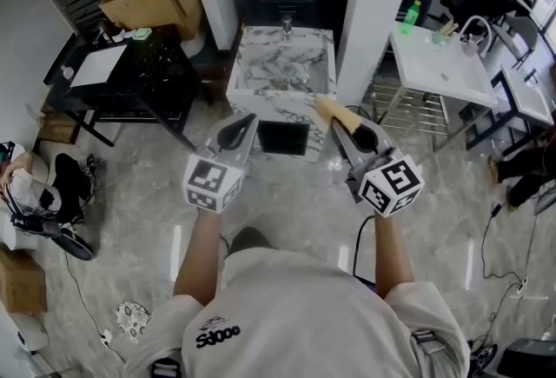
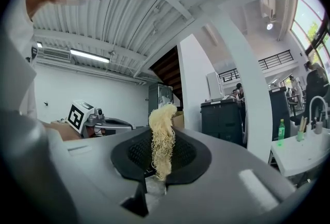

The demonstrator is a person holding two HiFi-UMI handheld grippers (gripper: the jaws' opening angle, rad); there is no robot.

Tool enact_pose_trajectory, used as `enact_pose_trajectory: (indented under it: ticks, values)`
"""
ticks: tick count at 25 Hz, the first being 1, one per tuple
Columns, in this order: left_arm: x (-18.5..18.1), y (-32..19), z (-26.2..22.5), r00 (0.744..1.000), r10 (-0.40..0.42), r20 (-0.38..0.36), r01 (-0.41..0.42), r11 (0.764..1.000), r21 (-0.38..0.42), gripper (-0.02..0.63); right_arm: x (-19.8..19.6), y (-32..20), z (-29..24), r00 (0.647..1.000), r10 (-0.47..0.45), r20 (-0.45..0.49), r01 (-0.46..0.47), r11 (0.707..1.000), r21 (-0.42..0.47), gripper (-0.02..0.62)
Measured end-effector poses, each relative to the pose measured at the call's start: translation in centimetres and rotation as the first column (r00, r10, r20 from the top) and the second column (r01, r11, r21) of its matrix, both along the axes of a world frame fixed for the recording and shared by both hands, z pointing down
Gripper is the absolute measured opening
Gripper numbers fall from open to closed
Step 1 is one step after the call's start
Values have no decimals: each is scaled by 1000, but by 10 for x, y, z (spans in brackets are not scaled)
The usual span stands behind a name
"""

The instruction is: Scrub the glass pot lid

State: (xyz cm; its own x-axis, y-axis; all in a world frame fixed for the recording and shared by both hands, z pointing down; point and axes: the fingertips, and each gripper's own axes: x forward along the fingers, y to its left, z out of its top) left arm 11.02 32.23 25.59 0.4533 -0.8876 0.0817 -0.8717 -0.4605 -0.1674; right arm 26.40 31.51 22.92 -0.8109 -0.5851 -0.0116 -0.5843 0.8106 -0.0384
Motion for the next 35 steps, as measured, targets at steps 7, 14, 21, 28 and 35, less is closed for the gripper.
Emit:
enact_pose_trajectory:
  ticks: [7, 14, 21, 28, 35]
  values:
    - [1, -18, 8, 1000, 11, 5, -11, 1000, 2, 9, -6, -13, 7, 1000, -16, -10, 16, 1000, 9, 42]
    - [-21, -59, 11, 998, 54, -12, -53, 998, 36, 9, -33, -51, 20, 999, 1, -44, -1, 1000, 1, 46]
    - [-55, -122, 13, 998, 57, -9, -57, 998, 18, 9, -63, -110, 17, 999, 51, -18, -52, 999, -8, 48]
    - [-77, -180, 11, 996, 87, -19, -87, 996, 6, 9, -89, -160, 17, 997, 69, -39, -70, 997, -31, 46]
    - [-89, -229, 13, 992, 124, -30, -125, 992, -8, 9, -106, -205, 18, 995, 91, -47, -93, 994, -52, 46]
